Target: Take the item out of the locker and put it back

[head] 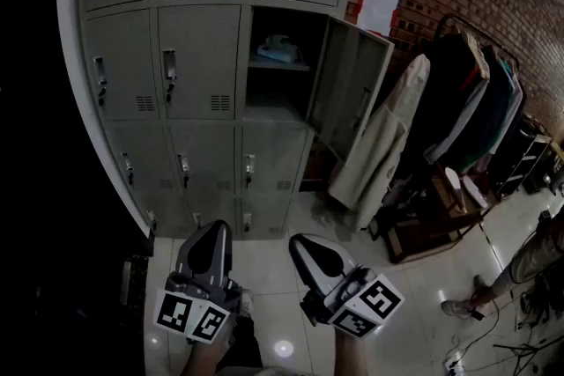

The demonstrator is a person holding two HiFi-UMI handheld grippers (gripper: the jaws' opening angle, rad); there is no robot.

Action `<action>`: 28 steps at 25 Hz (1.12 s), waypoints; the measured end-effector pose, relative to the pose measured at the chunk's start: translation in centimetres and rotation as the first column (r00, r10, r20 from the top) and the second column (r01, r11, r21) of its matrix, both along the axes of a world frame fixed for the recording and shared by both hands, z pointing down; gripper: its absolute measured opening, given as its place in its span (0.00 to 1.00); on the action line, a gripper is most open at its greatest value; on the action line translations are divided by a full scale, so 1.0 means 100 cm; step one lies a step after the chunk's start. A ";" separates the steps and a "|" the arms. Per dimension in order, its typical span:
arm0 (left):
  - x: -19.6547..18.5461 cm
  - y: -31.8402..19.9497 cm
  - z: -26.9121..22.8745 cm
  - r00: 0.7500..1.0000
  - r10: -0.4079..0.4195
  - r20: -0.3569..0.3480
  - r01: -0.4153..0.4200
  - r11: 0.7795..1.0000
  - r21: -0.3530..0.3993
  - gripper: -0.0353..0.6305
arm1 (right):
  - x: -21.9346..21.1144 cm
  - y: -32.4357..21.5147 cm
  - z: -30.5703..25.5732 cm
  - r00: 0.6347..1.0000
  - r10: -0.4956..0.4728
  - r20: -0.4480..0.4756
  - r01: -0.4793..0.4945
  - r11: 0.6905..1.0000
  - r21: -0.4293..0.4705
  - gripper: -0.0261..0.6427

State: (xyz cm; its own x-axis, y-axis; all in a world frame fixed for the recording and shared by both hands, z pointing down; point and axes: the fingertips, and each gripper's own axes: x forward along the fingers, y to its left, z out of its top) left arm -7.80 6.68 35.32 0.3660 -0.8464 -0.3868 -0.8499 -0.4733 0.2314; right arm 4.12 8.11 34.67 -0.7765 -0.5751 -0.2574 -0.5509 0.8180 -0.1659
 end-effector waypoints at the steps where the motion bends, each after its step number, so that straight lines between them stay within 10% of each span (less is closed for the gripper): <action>1: -0.007 -0.026 -0.006 1.000 -0.007 0.004 0.007 1.000 0.004 0.06 | -0.002 -0.028 -0.005 1.000 0.019 0.000 -0.019 1.000 0.003 0.04; 12: -0.045 -0.270 -0.059 0.998 0.012 0.055 -0.016 0.998 0.069 0.06 | -0.029 -0.272 -0.057 0.993 0.099 0.067 -0.104 0.992 0.068 0.04; 28: -0.036 -0.382 -0.062 0.999 0.035 0.007 -0.035 0.999 0.027 0.06 | -0.036 -0.389 -0.054 0.997 0.081 0.013 -0.081 0.996 0.042 0.04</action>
State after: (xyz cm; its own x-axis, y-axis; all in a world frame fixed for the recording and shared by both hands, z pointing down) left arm -11.40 -31.55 29.11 0.3977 -0.8224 -0.4068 -0.8343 -0.5086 0.2125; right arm 0.49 -30.83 29.30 -0.7249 -0.6244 -0.2910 -0.6138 0.7772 -0.1385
